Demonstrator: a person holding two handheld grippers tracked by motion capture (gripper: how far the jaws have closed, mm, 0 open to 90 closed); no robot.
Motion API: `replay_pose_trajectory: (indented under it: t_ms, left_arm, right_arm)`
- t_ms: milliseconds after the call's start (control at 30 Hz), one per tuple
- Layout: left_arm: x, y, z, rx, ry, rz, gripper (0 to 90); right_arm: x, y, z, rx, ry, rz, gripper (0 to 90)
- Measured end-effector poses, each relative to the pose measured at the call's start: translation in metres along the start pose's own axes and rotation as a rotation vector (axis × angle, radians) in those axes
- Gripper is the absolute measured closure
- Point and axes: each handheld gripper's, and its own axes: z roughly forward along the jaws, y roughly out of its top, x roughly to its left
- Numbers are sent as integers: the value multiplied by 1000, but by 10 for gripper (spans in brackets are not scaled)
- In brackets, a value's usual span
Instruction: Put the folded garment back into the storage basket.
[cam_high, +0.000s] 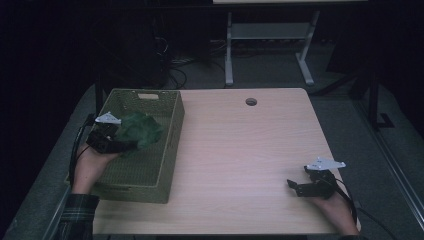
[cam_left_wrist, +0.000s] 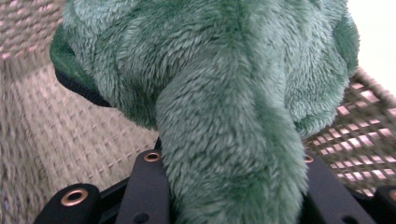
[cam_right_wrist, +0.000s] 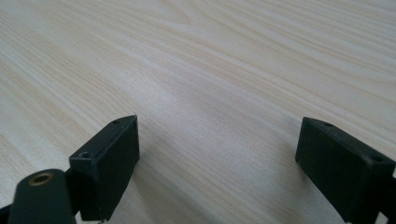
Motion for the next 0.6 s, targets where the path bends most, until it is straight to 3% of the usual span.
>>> replay_pose_trajectory:
  t_ms: [200, 600]
  left_arm:
    - [7, -10, 17, 54, 16, -34, 633]
    - [14, -22, 38, 92, -5, -63, 602]
  right_arm:
    - [0, 0, 0, 0, 0, 0, 131]
    - [0, 0, 0, 0, 0, 0, 131]
